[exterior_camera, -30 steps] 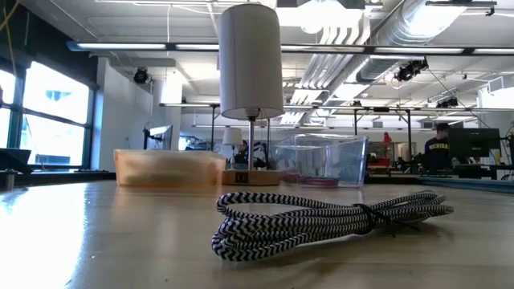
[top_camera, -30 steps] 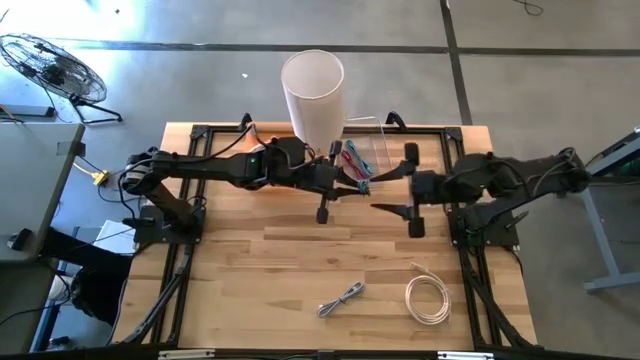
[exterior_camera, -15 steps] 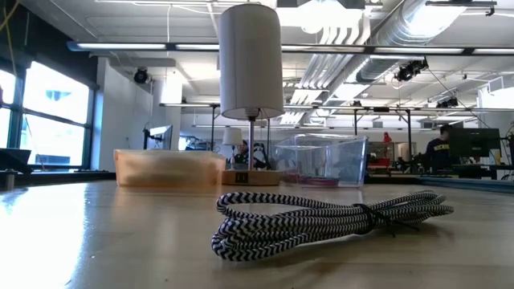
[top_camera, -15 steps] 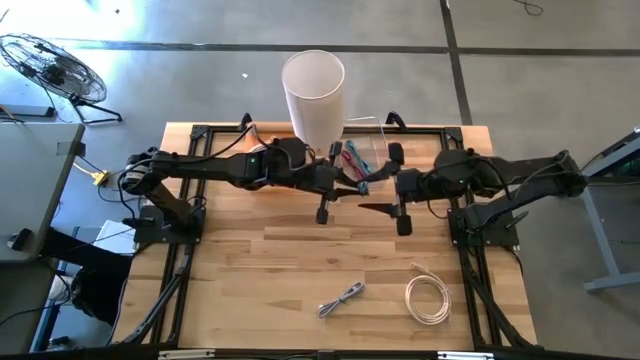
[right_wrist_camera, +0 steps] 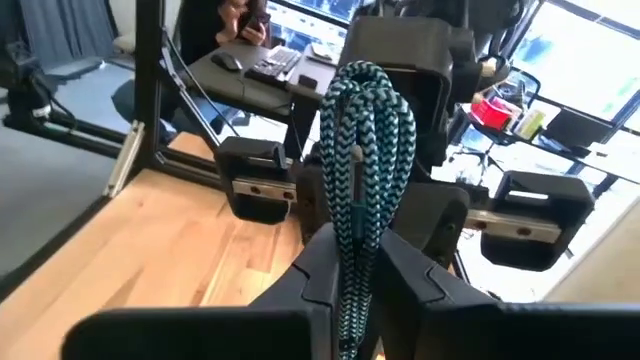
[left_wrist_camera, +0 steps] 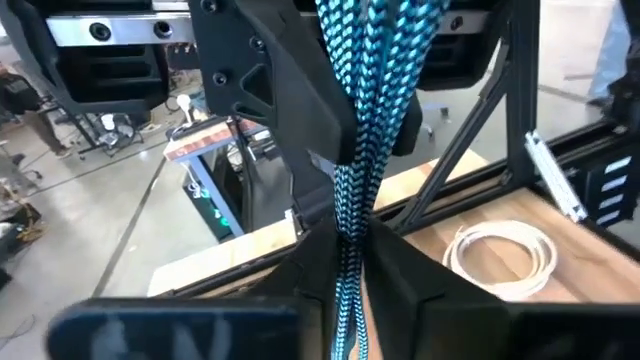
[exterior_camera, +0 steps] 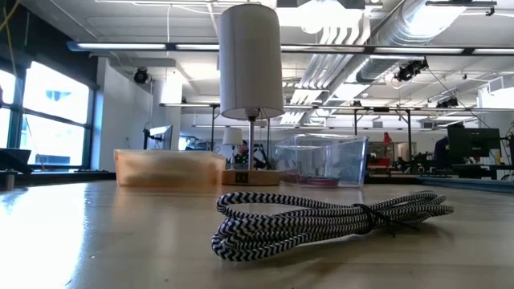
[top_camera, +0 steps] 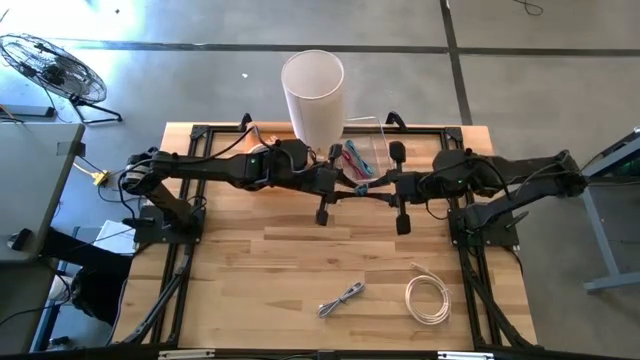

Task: Pick & Place USB Port
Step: Put the blue USB cable into the transparent bin

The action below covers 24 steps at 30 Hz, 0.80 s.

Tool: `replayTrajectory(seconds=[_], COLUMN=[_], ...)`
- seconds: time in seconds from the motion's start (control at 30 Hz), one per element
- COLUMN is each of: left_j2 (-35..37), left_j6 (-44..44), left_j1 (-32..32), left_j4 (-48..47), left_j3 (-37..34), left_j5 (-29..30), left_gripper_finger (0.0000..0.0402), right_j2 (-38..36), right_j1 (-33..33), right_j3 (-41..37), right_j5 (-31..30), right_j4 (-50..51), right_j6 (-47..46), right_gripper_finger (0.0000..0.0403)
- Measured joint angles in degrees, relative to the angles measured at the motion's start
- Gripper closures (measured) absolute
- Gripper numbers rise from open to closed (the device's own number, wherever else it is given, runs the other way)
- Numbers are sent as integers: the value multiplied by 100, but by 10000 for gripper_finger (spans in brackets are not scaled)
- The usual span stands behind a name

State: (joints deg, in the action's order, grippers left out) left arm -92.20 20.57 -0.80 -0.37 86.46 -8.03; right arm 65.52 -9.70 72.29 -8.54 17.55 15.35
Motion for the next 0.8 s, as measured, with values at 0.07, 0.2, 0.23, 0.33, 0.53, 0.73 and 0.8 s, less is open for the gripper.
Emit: replayTrajectory(seconds=[0.07, 0.2, 0.23, 0.33, 0.53, 0.73, 0.8], left_j2=[0, 3, 4, 11, 15, 126, 201], left_j6=[67, -91, -184, -283, -285, -278, -188], left_j1=[2, 4, 4, 4, 4, 173, 312], left_j4=[-21, 1, -8, -36, -882, -1913, -2161], left_j3=[0, 4, 4, 5, 11, 11, 8], left_j5=[34, 28, 28, -59, -60, 648, 865], left_gripper_finger=[335, 297, 288, 265, 236, 233, 232], right_j2=[0, -2, -25, -74, -257, -382, -367], right_j1=[1, -3, -3, -14, -50, 550, 931], right_j3=[0, 0, 0, 0, -2, -2, -2], right_j5=[-6, -9, -11, -262, -1368, -1916, -1665], right_j4=[51, 90, 157, 446, 1448, 2156, 2273], right_j6=[31, 28, 27, -75, -667, -1529, -1665], right_gripper_finger=[377, 377, 377, 377, 377, 377, 378])
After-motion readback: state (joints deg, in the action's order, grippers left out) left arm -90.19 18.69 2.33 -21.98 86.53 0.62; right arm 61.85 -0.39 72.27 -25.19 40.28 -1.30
